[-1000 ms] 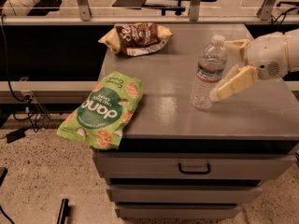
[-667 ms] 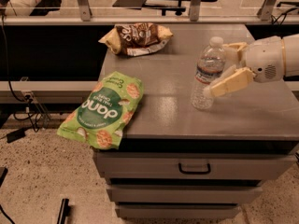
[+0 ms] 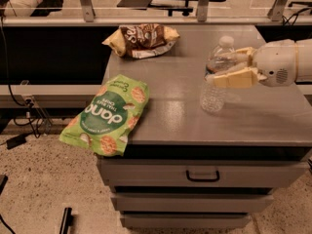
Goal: Knock water bottle over
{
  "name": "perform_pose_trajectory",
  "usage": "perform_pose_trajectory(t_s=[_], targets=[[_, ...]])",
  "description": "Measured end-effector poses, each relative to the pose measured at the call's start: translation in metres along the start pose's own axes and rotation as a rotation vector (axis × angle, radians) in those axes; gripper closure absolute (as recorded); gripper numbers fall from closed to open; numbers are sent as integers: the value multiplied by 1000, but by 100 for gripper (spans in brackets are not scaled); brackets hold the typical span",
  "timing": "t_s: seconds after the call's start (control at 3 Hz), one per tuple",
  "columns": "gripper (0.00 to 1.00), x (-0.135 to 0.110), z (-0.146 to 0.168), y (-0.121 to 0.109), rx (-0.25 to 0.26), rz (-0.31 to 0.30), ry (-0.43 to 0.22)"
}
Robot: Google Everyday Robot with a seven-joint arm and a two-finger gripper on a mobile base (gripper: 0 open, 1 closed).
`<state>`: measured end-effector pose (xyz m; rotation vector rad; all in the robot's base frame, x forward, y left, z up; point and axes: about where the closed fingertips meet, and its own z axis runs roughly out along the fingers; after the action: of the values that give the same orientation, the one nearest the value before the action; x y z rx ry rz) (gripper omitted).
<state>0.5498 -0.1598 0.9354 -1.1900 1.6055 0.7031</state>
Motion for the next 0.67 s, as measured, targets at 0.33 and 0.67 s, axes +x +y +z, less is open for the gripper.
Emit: perform_pose_trajectory(t_s=[0.33, 0.67], targets=[[84, -9, -11, -8, 28, -6, 15], [100, -31, -22, -7, 48, -30, 131]])
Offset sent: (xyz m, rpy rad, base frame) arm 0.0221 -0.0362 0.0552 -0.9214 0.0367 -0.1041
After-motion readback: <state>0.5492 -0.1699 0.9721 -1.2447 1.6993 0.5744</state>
